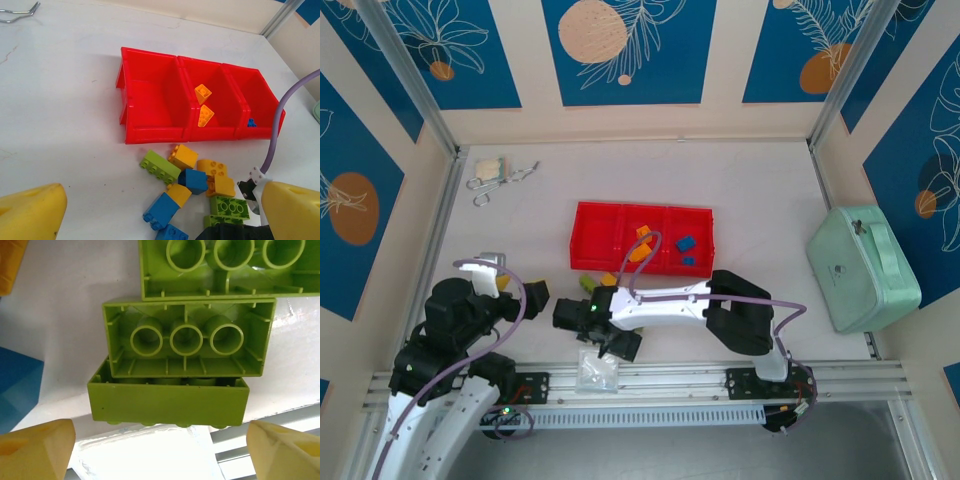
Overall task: Sort the legos into containers by color
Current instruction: Pick up the lego from the bottom-center of the table.
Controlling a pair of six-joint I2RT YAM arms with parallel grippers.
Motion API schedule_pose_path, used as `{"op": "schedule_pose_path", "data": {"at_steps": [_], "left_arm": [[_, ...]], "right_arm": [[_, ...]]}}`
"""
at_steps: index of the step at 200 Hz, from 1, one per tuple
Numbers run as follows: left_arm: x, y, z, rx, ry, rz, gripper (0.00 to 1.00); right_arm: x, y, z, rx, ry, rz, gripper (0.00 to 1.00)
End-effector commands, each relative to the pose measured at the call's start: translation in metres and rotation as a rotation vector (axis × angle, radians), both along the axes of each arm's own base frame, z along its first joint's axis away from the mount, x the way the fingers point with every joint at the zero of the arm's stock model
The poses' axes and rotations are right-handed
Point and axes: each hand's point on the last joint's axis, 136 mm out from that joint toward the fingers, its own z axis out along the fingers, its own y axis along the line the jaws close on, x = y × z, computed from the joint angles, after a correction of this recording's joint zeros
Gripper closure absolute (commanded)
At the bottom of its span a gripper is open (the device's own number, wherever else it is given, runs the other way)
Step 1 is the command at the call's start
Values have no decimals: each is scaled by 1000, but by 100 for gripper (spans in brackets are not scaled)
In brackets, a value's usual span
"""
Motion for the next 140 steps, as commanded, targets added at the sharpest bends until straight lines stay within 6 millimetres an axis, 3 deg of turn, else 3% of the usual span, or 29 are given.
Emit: {"op": "schedule_pose_path", "data": {"at_steps": [1,94,140], "left_arm": [[-2,1,4,8,-21,-4,1],[-2,0,3,12,-17,-8,1],[-2,-1,2,13,-13,-10,1]], "right_arm": [[9,-8,-6,-32,-44,-68,14],[22,-17,-25,-57,-66,-76,30],[46,-53,-18,-119,-128,-137,34]]}}
